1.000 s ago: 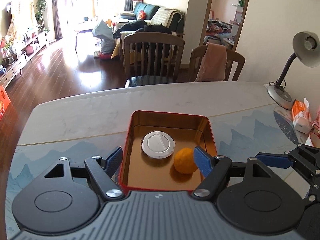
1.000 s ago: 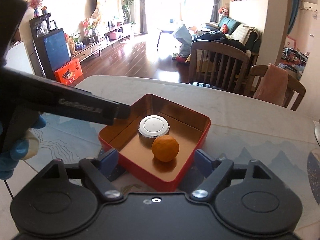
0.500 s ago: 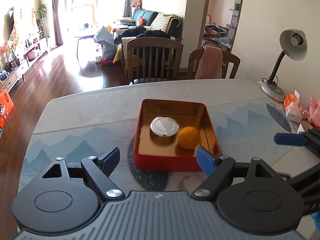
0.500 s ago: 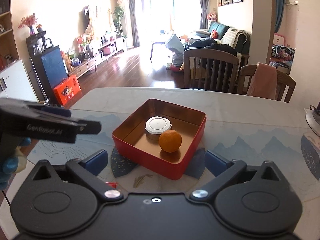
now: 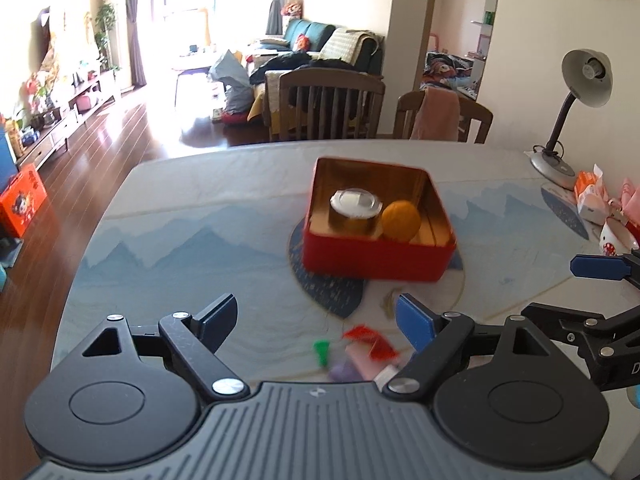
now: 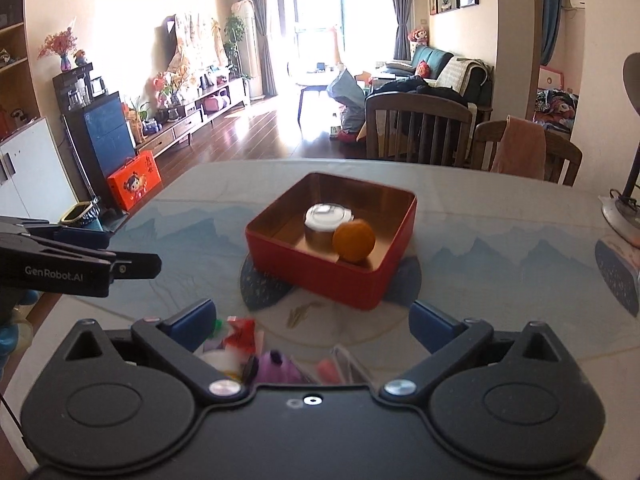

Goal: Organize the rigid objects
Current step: 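Withdraw both tools from the red tin back toward the remaining items, then grasp the small eye-drop bottle with the left tool while the right tool grasps the pill bottle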

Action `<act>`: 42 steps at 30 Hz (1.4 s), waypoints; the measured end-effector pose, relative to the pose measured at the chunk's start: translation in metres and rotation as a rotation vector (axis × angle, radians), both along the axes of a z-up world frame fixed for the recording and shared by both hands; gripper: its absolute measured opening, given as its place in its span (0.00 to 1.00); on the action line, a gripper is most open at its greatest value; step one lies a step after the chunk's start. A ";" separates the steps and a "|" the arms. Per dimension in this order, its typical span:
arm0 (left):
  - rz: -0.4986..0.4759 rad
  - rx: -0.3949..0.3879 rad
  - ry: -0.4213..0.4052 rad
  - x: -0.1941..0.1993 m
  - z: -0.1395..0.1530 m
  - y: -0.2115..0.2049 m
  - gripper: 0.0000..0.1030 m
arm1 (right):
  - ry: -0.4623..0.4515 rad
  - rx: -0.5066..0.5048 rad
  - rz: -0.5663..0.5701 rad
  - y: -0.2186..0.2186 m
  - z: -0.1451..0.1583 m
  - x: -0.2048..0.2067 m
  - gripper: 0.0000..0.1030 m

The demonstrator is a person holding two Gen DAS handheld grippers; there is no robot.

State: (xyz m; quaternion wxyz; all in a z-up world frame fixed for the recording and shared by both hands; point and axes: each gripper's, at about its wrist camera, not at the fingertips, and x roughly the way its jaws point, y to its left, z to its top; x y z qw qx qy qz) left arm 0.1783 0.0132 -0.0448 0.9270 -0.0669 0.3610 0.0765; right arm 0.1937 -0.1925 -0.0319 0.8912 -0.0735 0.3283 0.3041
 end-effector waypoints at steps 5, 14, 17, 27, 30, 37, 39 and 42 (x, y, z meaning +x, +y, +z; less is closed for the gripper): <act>-0.009 -0.061 0.048 -0.019 -0.024 0.004 0.84 | 0.033 -0.007 0.008 0.001 -0.013 -0.010 1.00; 0.001 -0.060 0.145 -0.035 -0.074 0.005 0.84 | 0.100 -0.046 0.050 0.010 -0.039 -0.025 0.99; -0.009 -0.050 0.162 -0.036 -0.085 0.001 0.84 | 0.122 -0.070 0.074 0.013 -0.047 -0.028 0.96; -0.071 0.016 0.185 -0.031 -0.107 -0.013 0.84 | 0.199 -0.080 0.152 0.027 -0.061 -0.030 0.83; -0.071 0.023 0.187 -0.031 -0.111 -0.013 0.84 | 0.221 -0.084 0.150 0.032 -0.067 -0.027 0.79; -0.071 0.047 0.161 -0.033 -0.113 -0.015 0.84 | 0.287 -0.063 0.142 0.041 -0.079 -0.019 0.71; -0.079 0.051 0.156 -0.034 -0.112 -0.017 0.84 | 0.303 -0.056 0.141 0.044 -0.080 -0.017 0.68; -0.088 0.053 0.155 -0.034 -0.113 -0.018 0.80 | 0.321 -0.055 0.138 0.048 -0.084 -0.014 0.64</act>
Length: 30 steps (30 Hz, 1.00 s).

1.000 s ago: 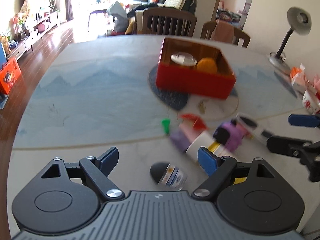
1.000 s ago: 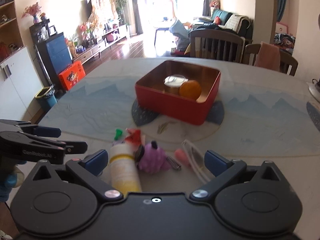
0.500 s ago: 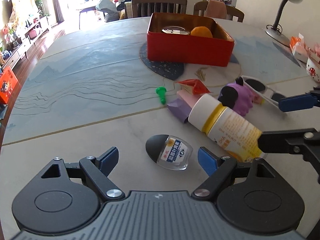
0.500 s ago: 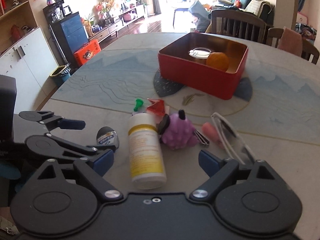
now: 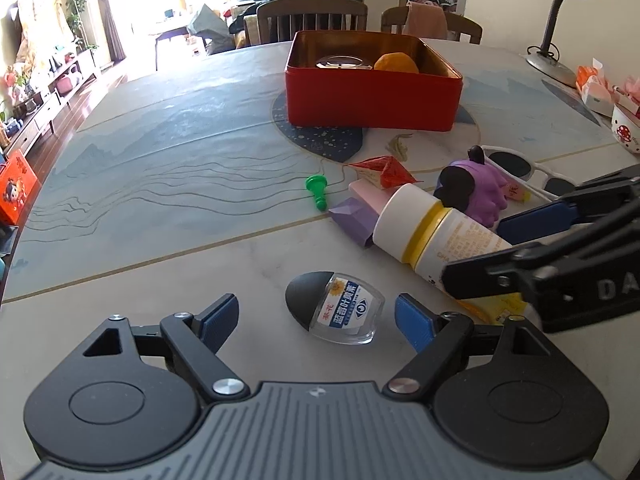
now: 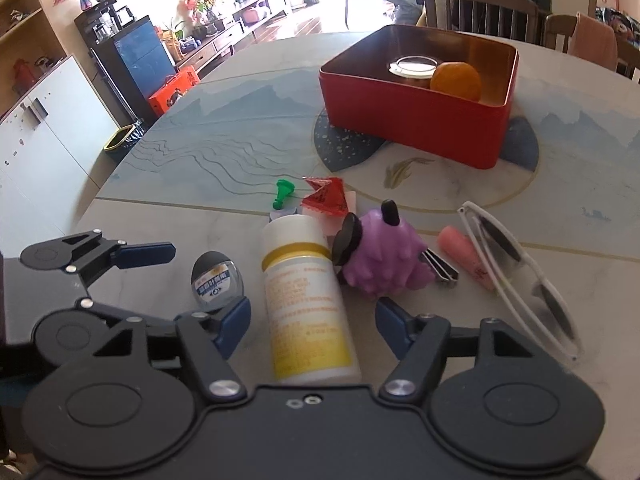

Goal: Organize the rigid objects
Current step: 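Grasp the small eye-drop bottle with the left tool while the right tool grasps the pill bottle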

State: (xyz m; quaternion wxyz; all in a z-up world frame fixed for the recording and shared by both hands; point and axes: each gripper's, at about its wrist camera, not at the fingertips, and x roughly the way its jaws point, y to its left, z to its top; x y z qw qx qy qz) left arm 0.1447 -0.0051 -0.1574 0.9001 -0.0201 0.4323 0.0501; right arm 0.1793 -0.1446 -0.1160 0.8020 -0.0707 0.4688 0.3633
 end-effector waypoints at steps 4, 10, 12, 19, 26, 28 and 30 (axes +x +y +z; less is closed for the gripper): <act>-0.007 -0.007 0.009 0.002 -0.001 0.000 0.70 | 0.016 -0.005 -0.003 0.004 -0.004 0.002 0.60; -0.025 -0.017 0.009 0.003 0.000 -0.001 0.57 | 0.035 -0.012 -0.001 0.008 -0.007 0.002 0.49; -0.027 -0.021 0.009 0.002 0.000 -0.001 0.55 | 0.038 -0.010 -0.005 0.007 -0.006 0.001 0.48; -0.021 -0.031 0.012 0.000 0.001 0.001 0.53 | 0.042 0.000 0.004 0.008 -0.003 -0.003 0.43; -0.003 -0.058 0.010 -0.005 0.006 0.004 0.53 | 0.036 0.022 -0.005 0.006 0.003 -0.008 0.42; 0.003 -0.070 0.005 -0.007 0.009 0.006 0.53 | 0.030 0.031 -0.007 0.006 0.006 -0.009 0.42; 0.014 -0.075 0.004 -0.008 0.012 0.007 0.53 | 0.026 0.040 -0.009 0.005 0.010 -0.011 0.42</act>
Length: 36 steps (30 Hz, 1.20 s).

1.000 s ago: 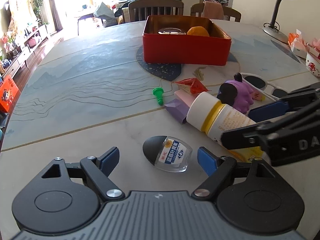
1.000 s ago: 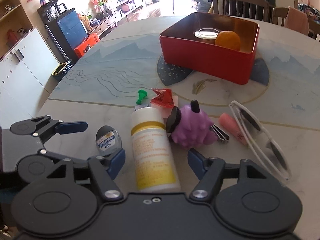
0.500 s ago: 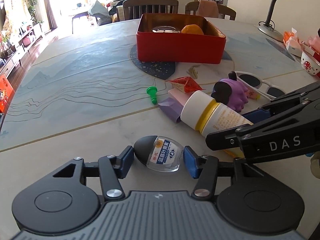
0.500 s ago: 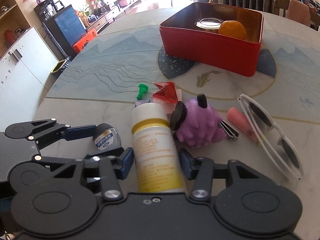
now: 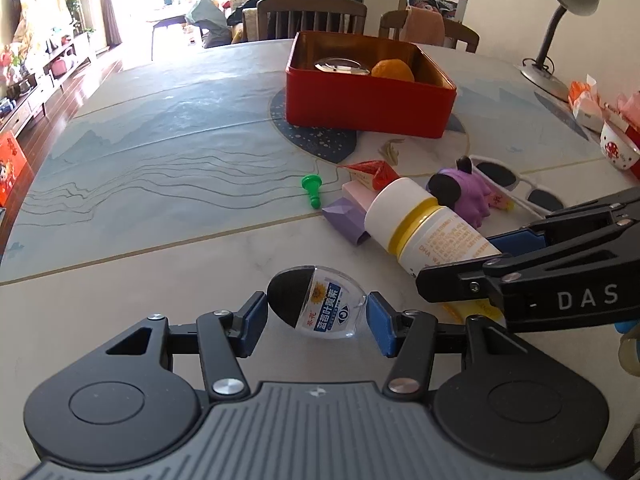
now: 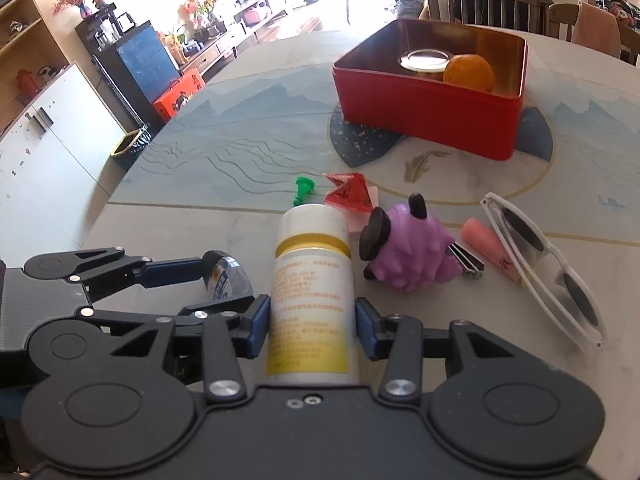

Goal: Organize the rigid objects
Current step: 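Grasp the small eye-drop bottle with the left tool while the right tool grasps the pill bottle, then lower the eye-drop bottle and pill bottle into the red tin and release both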

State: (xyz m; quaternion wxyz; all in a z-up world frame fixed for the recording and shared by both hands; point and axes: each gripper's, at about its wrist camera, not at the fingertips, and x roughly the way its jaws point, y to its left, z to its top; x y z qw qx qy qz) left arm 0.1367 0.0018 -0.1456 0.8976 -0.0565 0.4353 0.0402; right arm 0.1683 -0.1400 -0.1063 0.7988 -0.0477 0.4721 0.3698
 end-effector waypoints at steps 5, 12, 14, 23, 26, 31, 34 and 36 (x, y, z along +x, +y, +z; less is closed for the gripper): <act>0.023 -0.022 -0.020 -0.004 0.012 0.005 0.52 | -0.033 -0.002 -0.005 0.000 0.012 -0.007 0.42; 0.040 -0.036 -0.061 -0.009 0.035 0.008 0.52 | -0.090 0.012 -0.028 -0.006 0.035 -0.011 0.42; 0.048 -0.038 -0.075 -0.009 0.045 0.009 0.52 | -0.106 0.015 -0.038 -0.008 0.042 -0.011 0.42; 0.050 -0.045 -0.140 0.001 0.087 0.014 0.53 | -0.200 0.032 -0.078 -0.015 0.081 0.000 0.43; 0.036 -0.034 -0.161 0.008 0.100 0.011 0.53 | -0.232 0.039 -0.095 -0.018 0.091 0.008 0.43; 0.020 -0.017 -0.180 0.028 0.116 0.006 0.52 | -0.266 0.047 -0.097 -0.020 0.101 0.029 0.43; 0.021 -0.019 -0.184 0.044 0.119 0.003 0.53 | -0.269 0.046 -0.109 -0.021 0.105 0.046 0.43; 0.025 -0.024 -0.181 0.056 0.120 0.002 0.53 | -0.280 0.041 -0.111 -0.022 0.106 0.057 0.43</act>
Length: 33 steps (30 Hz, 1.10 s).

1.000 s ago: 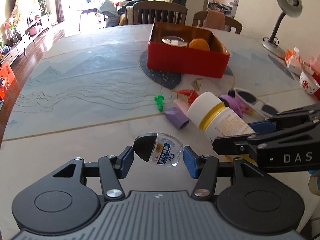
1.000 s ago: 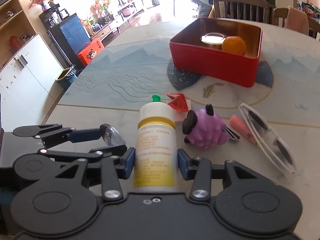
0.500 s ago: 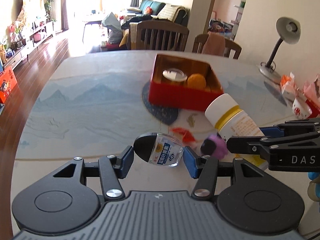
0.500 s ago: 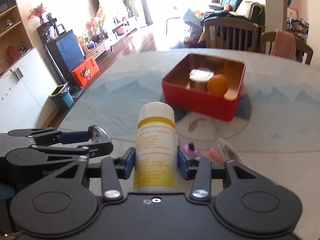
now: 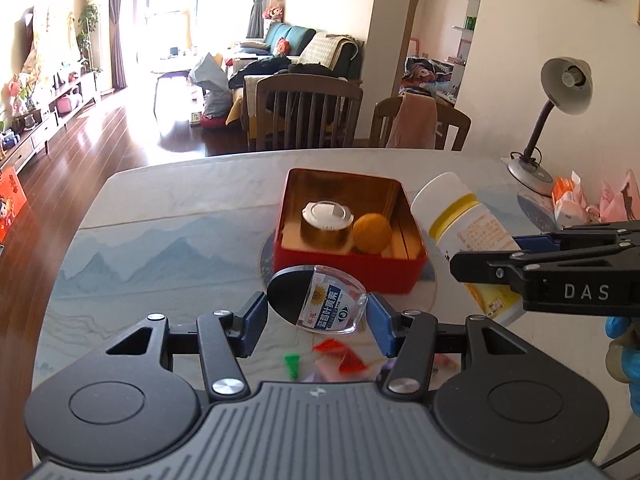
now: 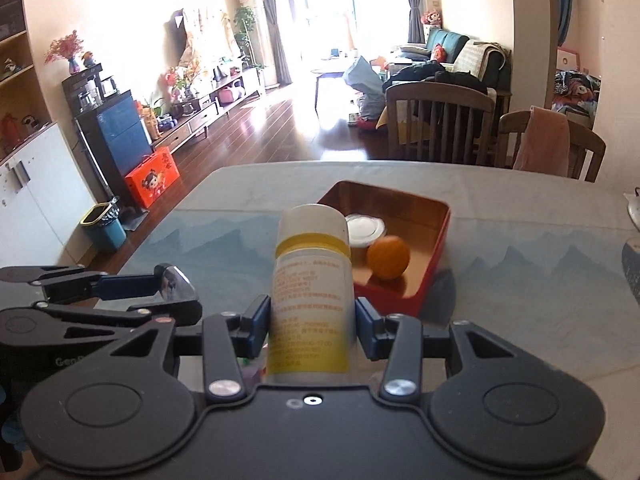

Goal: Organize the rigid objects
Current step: 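Lower the eye-drop bottle and pill bottle into the red tin and release both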

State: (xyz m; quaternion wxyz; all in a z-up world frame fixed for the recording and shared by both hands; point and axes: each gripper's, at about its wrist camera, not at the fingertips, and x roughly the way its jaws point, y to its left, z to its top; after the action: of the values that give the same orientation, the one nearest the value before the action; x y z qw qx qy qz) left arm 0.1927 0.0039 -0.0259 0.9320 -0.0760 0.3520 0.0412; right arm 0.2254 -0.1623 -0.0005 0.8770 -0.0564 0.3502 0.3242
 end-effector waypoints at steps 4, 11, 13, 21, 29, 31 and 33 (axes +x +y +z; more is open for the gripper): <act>0.017 -0.006 0.009 0.025 -0.001 -0.001 0.52 | -0.010 -0.009 0.001 -0.001 0.001 0.025 0.43; 0.033 0.019 0.022 0.067 -0.005 -0.004 0.53 | -0.034 -0.040 0.021 0.002 -0.001 0.069 0.43; 0.038 0.020 0.030 0.081 -0.007 -0.004 0.52 | -0.036 -0.050 0.024 0.002 -0.004 0.081 0.43; 0.032 0.063 0.073 0.129 -0.021 -0.008 0.53 | -0.029 -0.105 0.052 0.016 -0.026 0.126 0.43; 0.016 0.085 0.143 0.166 -0.041 -0.012 0.52 | -0.046 -0.165 0.091 0.033 -0.052 0.155 0.43; 0.011 0.083 0.162 0.173 -0.046 -0.014 0.52 | -0.030 -0.170 0.103 0.037 -0.056 0.163 0.43; 0.009 0.082 0.181 0.179 -0.052 -0.014 0.52 | -0.027 -0.187 0.121 0.041 -0.062 0.166 0.43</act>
State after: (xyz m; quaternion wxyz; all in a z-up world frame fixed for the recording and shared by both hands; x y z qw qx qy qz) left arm 0.3714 -0.0104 -0.0782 0.8985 -0.0354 0.4324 0.0663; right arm 0.3912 -0.1213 -0.0629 0.8514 -0.1634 0.3629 0.3418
